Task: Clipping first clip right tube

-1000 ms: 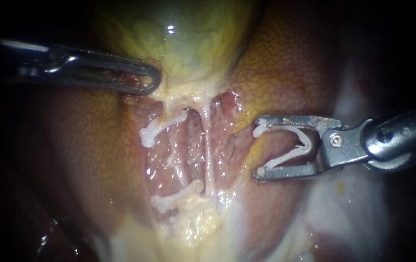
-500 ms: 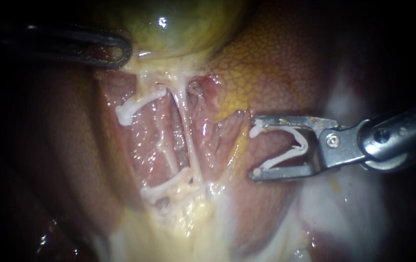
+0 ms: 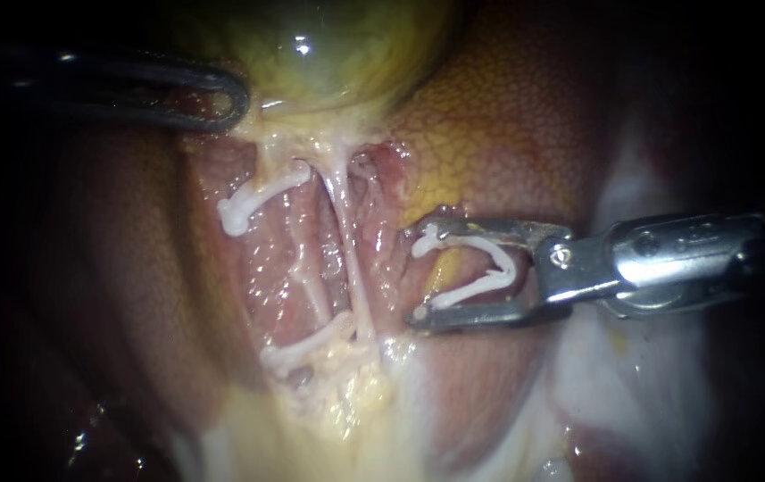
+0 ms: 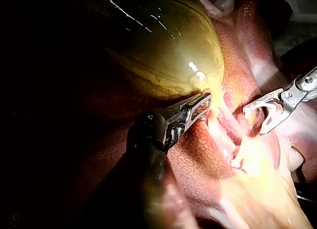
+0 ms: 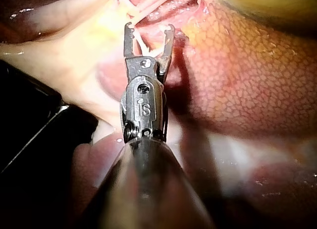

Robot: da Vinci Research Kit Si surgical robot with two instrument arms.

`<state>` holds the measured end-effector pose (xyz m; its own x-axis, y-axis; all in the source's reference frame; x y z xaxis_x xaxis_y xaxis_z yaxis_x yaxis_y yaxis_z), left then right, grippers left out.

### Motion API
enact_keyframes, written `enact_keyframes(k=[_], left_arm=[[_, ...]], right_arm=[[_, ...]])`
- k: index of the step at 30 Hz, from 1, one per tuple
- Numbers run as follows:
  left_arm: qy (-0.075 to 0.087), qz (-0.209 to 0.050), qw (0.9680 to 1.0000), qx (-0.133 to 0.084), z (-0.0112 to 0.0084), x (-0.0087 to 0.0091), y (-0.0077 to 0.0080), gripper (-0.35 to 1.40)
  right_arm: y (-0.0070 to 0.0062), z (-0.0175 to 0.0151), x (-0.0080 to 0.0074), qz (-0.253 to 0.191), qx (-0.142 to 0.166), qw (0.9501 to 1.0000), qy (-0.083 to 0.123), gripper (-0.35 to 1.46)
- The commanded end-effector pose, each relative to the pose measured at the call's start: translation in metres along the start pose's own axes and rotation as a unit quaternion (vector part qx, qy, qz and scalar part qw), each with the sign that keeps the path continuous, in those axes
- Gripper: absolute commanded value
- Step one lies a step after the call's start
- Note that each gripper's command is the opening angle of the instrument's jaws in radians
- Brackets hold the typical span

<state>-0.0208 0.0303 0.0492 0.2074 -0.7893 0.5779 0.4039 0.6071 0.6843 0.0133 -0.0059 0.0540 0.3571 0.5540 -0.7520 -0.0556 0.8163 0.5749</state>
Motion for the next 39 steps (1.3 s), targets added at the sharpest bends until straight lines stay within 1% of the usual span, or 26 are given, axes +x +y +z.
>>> enact_keyframes(k=[1, 3, 6, 9, 12, 14, 16, 18, 21, 23, 27, 31, 34, 39], left_arm=[[0.000, 0.000, 1.0000, 0.000, 0.0000, 0.0000, 0.0000, -0.35], [0.000, 0.000, 1.0000, 0.000, 0.0000, 0.0001, 0.0000, -0.35], [0.000, 0.000, 1.0000, 0.000, 0.0000, 0.0001, 0.0000, -0.35], [0.000, 0.000, 1.0000, -0.001, 0.0001, 0.0001, 0.0000, -0.35], [0.000, 0.000, 1.0000, -0.001, 0.0001, 0.0002, 0.0000, -0.35], [0.000, 0.000, 1.0000, -0.001, 0.0001, 0.0002, -0.0001, -0.35], [0.000, 0.000, 1.0000, -0.001, 0.0001, 0.0002, -0.0001, -0.35], [0.000, 0.000, 1.0000, -0.001, 0.0001, 0.0002, -0.0001, -0.35], [0.000, 0.000, 1.0000, -0.001, 0.0001, 0.0002, -0.0001, -0.35], [0.000, 0.000, 1.0000, -0.001, 0.0001, 0.0002, -0.0002, -0.35], [0.000, 0.000, 1.0000, -0.001, 0.0001, 0.0002, -0.0002, -0.35], [0.000, 0.000, 1.0000, -0.001, 0.0001, 0.0002, -0.0002, -0.35], [0.000, 0.000, 1.0000, -0.001, 0.0001, 0.0002, -0.0002, -0.35], [0.000, 0.000, 1.0000, -0.001, 0.0001, 0.0002, -0.0002, -0.35]], right_arm=[[0.0001, 0.0003, -0.0003, 0.005, 0.003, 1.0000, -0.001, 0.50], [0.0004, 0.0008, -0.0008, 0.016, 0.007, 0.9999, -0.001, 0.50], [0.0008, 0.0016, -0.0015, 0.035, 0.015, 0.9992, 0.009, 0.49], [0.0011, 0.0023, -0.0019, 0.052, 0.028, 0.9981, 0.018, 0.49], [0.0013, 0.0029, -0.0020, 0.065, 0.039, 0.9967, 0.027, 0.49], [0.0014, 0.0033, -0.0020, 0.078, 0.049, 0.9950, 0.039, 0.49], [0.0014, 0.0037, -0.0019, 0.088, 0.058, 0.9934, 0.046, 0.49], [0.0015, 0.0041, -0.0018, 0.093, 0.067, 0.9922, 0.048, 0.49], [0.0015, 0.0046, -0.0019, 0.107, 0.082, 0.9891, 0.059, 0.49], [0.0014, 0.0049, -0.0020, 0.119, 0.094, 0.9862, 0.066, 0.48], [0.0013, 0.0053, -0.0020, 0.131, 0.117, 0.9815, 0.076, 0.48], [0.0012, 0.0055, -0.0019, 0.146, 0.141, 0.9748, 0.093, 0.48], [0.0010, 0.0055, -0.0019, 0.153, 0.158, 0.9703, 0.101, 0.48], [0.0003, 0.0054, -0.0017, 0.155, 0.183, 0.9650, 0.107, 0.46]])
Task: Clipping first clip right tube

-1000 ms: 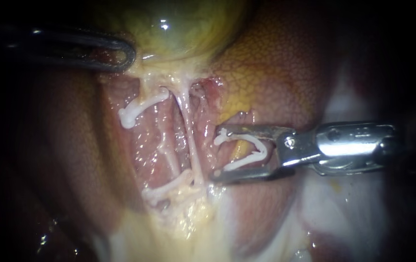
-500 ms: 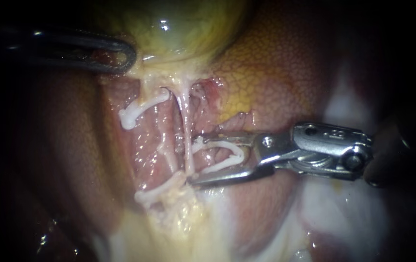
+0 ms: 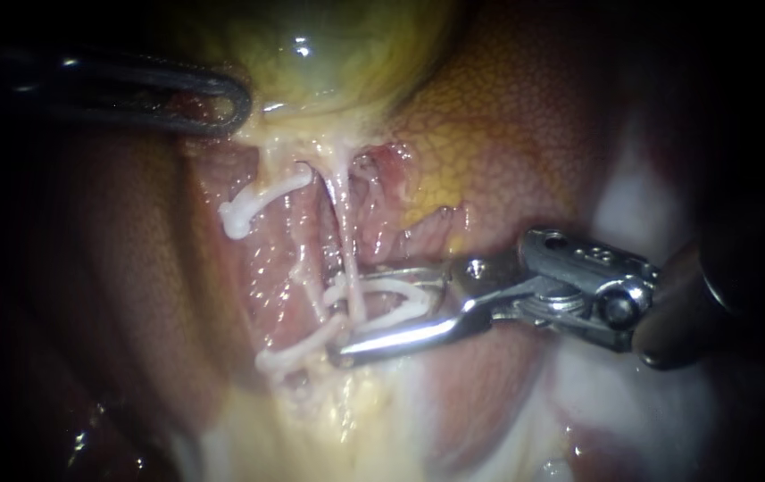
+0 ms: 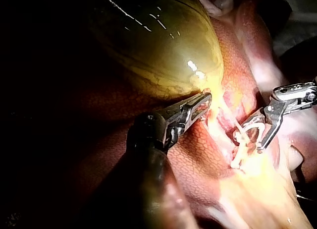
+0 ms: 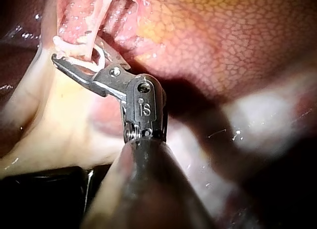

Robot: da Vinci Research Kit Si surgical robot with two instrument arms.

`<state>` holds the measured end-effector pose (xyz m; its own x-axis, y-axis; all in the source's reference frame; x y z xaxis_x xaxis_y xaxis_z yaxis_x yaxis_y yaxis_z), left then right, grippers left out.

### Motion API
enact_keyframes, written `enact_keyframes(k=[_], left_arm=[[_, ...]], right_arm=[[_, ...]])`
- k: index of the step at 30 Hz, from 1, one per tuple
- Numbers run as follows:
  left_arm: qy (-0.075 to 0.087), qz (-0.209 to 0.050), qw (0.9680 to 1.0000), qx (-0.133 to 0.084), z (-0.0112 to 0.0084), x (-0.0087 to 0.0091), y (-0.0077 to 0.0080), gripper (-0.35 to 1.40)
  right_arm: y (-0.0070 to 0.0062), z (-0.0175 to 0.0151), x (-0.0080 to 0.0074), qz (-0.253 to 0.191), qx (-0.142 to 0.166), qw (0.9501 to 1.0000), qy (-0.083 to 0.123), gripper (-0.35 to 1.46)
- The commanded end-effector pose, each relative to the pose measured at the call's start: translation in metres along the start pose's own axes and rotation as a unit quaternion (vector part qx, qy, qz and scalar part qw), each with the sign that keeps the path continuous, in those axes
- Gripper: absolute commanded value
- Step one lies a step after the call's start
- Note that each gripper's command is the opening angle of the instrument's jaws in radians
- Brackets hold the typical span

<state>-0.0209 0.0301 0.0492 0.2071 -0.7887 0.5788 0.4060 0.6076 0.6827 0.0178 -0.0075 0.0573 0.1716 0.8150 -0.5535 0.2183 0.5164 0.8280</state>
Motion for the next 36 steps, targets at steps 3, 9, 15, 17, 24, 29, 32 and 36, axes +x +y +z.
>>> enact_keyframes(k=[3, 9, 15, 17, 24, 29, 32, 36], left_arm=[[0.000, 0.000, 1.0000, 0.000, 0.0000, 0.0000, 0.0000, -0.35], [0.000, 0.000, 1.0000, 0.000, 0.0000, 0.0000, 0.0000, -0.35], [0.000, 0.000, 1.0000, 0.000, 0.0000, 0.0001, 0.0000, -0.35], [0.000, 0.000, 1.0000, -0.001, 0.0001, 0.0001, 0.0000, -0.35], [-0.001, 0.000, 1.0000, -0.002, 0.0002, 0.0001, -0.0001, -0.35], [-0.001, 0.000, 1.0000, -0.003, 0.0002, 0.0002, -0.0001, -0.35], [-0.001, 0.000, 1.0000, -0.003, 0.0002, 0.0002, -0.0001, -0.35], [-0.001, 0.000, 1.0000, -0.003, 0.0002, 0.0002, -0.0001, -0.35]], right_arm=[[-0.0007, 0.0002, 0.0001, 0.002, 0.015, 0.9999, -0.001, 0.45], [-0.0017, 0.0007, 0.0001, 0.007, 0.042, 0.9991, -0.006, 0.42], [-0.0016, 0.0008, 0.0002, 0.013, 0.042, 0.9990, -0.007, 0.37], [-0.0015, 0.0008, 0.0002, 0.019, 0.042, 0.9989, -0.008, 0.31], [-0.0013, 0.0006, 0.0003, 0.027, 0.041, 0.9987, -0.009, 0.05], [-0.0013, 0.0006, 0.0003, 0.028, 0.041, 0.9987, -0.009, -0.15], [-0.0012, 0.0005, 0.0004, 0.045, 0.041, 0.9981, -0.010, -0.35], [-0.0010, 0.0005, 0.0003, 0.045, 0.039, 0.9982, -0.010, -0.35]])
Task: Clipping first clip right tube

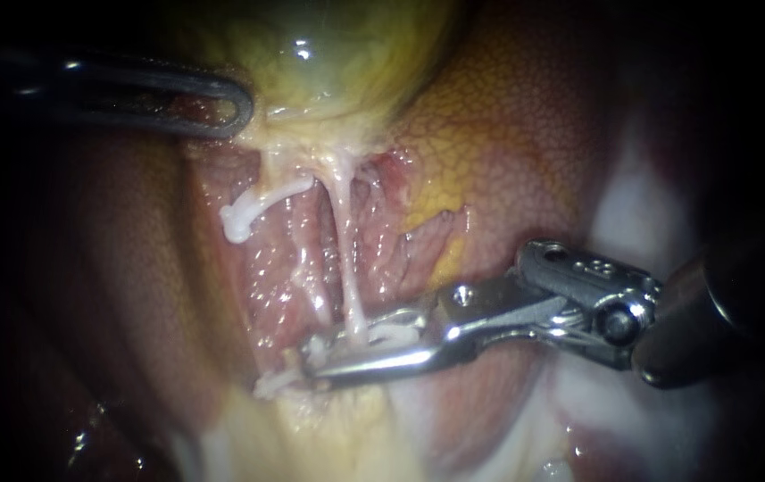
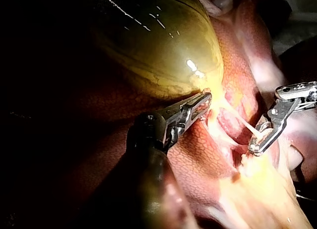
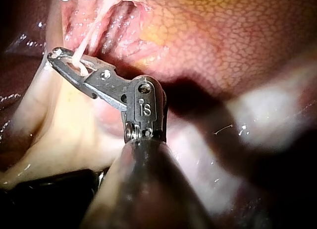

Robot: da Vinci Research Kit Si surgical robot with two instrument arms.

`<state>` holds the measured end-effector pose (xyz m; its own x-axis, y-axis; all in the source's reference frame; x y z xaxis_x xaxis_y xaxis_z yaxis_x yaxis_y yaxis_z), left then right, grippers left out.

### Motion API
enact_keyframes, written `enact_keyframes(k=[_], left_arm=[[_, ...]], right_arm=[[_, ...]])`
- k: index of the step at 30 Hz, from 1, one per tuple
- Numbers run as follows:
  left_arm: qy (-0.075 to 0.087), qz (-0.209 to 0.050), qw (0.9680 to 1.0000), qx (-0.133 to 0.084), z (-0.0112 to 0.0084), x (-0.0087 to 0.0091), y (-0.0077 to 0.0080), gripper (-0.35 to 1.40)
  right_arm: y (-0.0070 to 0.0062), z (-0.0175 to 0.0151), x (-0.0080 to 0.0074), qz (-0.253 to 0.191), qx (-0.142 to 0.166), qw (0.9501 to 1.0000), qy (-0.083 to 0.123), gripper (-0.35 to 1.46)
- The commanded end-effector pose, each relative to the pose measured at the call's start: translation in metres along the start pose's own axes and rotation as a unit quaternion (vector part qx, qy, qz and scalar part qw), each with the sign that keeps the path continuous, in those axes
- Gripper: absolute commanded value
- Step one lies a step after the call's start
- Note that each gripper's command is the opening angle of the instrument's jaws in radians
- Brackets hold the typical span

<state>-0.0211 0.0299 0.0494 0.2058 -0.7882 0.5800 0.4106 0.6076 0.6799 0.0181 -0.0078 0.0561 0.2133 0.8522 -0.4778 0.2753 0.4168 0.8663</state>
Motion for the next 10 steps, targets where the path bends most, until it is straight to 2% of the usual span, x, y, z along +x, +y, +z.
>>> enact_keyframes(k=[1, 10], left_arm=[[0.000, 0.000, 1.0000, 0.000, 0.0000, 0.0000, 0.0000, -0.35], [0.000, 0.000, 1.0000, 0.000, 0.0000, 0.0000, 0.0000, -0.35]], right_arm=[[0.0001, 0.0000, -0.0001, -0.001, 0.000, 1.0000, 0.000, -0.35], [0.0004, -0.0001, -0.0002, -0.001, 0.000, 1.0000, 0.000, -0.35]])
